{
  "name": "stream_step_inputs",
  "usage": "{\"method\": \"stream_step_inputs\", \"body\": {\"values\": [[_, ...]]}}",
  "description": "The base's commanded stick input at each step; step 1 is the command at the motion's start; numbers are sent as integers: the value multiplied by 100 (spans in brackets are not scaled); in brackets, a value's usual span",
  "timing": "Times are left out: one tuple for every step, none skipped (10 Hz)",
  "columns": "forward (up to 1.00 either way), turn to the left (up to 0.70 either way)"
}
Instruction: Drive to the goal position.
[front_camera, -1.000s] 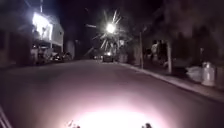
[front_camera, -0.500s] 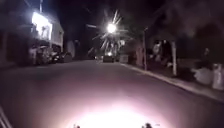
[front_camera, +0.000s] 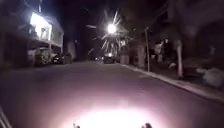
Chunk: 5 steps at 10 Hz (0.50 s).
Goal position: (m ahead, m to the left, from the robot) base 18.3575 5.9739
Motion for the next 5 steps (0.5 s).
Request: {"method": "stream_step_inputs", "body": {"values": [[60, 0], [60, 0], [60, 0], [60, 0], [60, 0]]}}
